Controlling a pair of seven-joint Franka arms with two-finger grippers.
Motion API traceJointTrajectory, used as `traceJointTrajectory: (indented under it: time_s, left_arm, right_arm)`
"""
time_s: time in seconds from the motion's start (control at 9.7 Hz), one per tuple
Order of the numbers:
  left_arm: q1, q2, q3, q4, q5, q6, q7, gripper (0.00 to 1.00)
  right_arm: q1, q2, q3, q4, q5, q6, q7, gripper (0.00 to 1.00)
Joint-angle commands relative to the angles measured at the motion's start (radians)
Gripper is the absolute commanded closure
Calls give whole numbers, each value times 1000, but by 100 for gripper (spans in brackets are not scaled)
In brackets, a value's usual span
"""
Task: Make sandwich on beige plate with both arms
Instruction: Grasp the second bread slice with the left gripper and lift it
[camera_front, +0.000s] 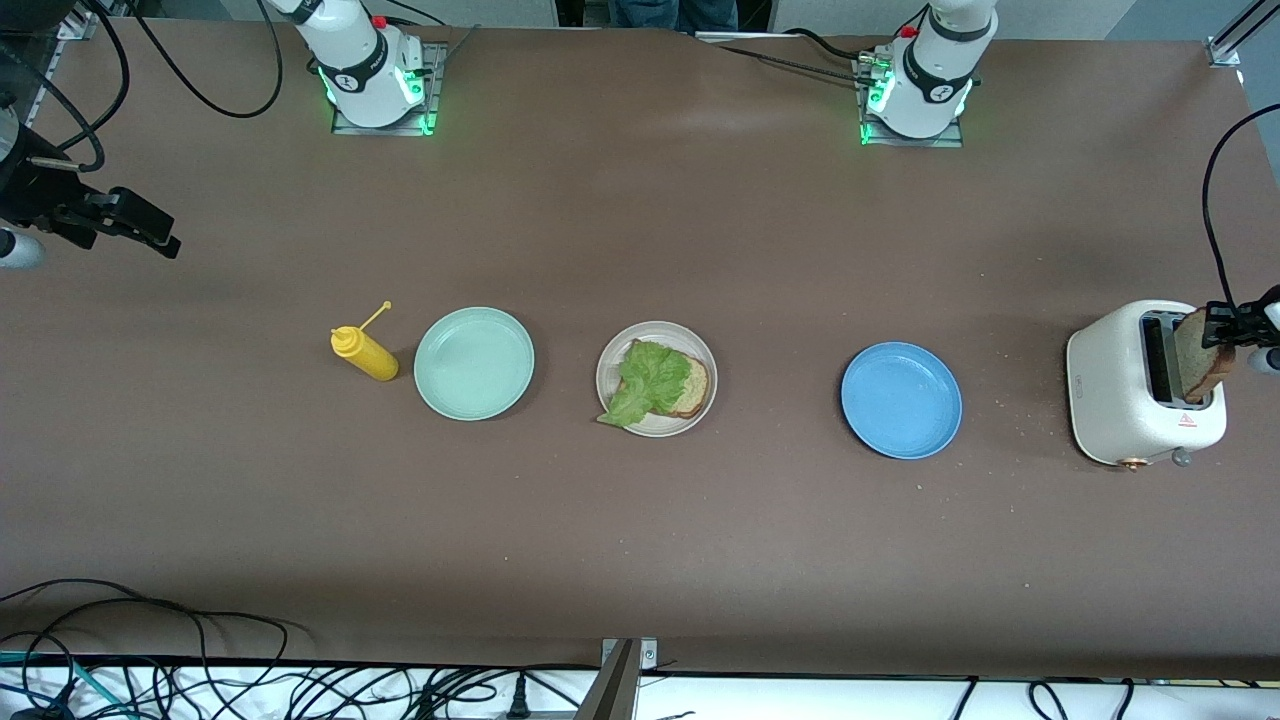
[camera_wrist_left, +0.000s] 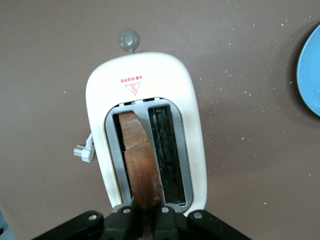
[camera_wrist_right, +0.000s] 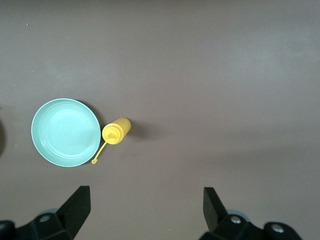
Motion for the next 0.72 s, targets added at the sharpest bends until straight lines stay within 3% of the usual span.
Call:
traceJointTrajectory:
  time_s: [0.0, 0.41, 0.62]
  left_arm:
    - [-26, -8, -9, 93, 30, -96, 13, 100]
    - [-119, 15, -9, 240, 7, -261, 14, 100]
    - [-200, 17, -7, 244, -138, -337, 11, 100]
  right_arm:
    - [-9, 17, 10, 24, 16, -1, 11, 0]
    - [-12, 18, 8, 25, 17, -1, 8, 0]
    - [-11, 17, 8, 28, 8, -13, 7, 0]
